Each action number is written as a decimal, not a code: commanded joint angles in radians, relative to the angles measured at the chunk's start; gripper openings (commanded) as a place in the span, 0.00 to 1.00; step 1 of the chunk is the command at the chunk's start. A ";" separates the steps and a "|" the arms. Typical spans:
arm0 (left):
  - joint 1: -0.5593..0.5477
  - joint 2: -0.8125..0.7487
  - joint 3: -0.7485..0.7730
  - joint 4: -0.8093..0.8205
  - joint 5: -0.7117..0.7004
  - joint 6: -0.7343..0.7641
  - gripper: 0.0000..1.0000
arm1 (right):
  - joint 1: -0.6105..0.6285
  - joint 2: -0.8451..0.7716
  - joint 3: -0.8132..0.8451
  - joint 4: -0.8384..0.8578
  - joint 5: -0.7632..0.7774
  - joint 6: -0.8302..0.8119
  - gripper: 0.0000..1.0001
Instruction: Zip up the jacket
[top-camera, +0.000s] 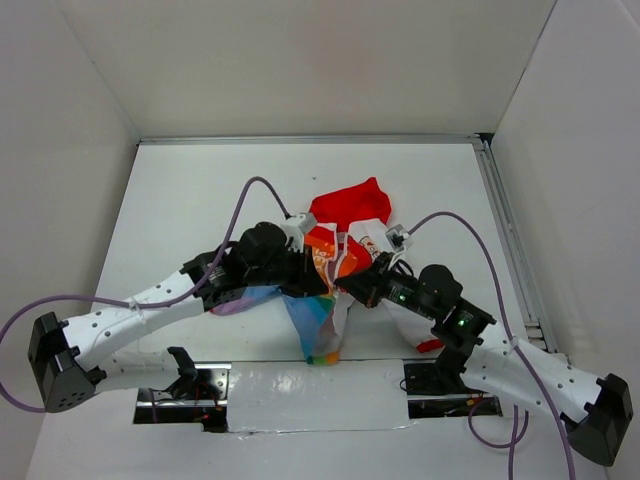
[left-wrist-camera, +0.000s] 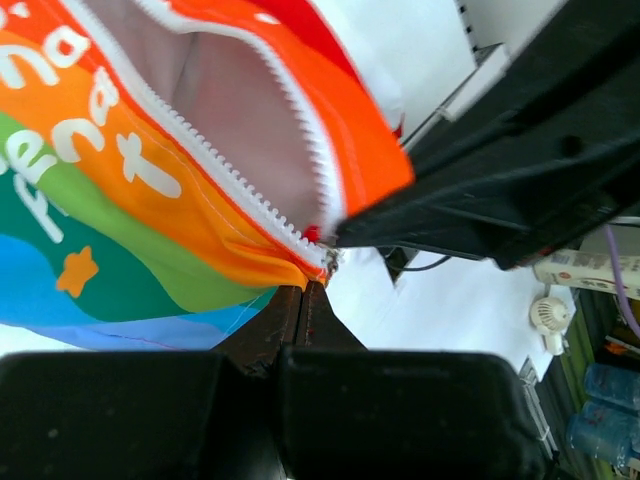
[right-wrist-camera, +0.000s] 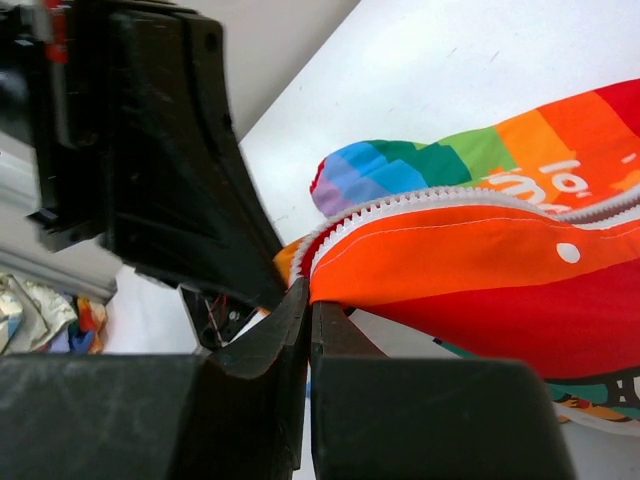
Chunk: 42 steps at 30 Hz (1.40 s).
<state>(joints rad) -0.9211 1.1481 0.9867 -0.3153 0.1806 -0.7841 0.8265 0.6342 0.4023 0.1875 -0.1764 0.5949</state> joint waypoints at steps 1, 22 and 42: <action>-0.004 0.016 0.043 0.021 -0.021 0.029 0.00 | 0.006 -0.045 0.061 0.030 -0.087 -0.021 0.00; -0.183 -0.034 -0.060 0.113 0.036 0.149 0.00 | 0.006 -0.022 0.101 -0.038 0.218 0.054 0.00; -0.186 -0.048 -0.077 0.094 -0.087 0.078 0.00 | 0.000 0.031 0.156 -0.147 0.155 0.014 0.03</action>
<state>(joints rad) -1.0683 1.0866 0.8738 -0.1600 0.0444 -0.6575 0.8524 0.6502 0.4854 0.0196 -0.0605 0.6498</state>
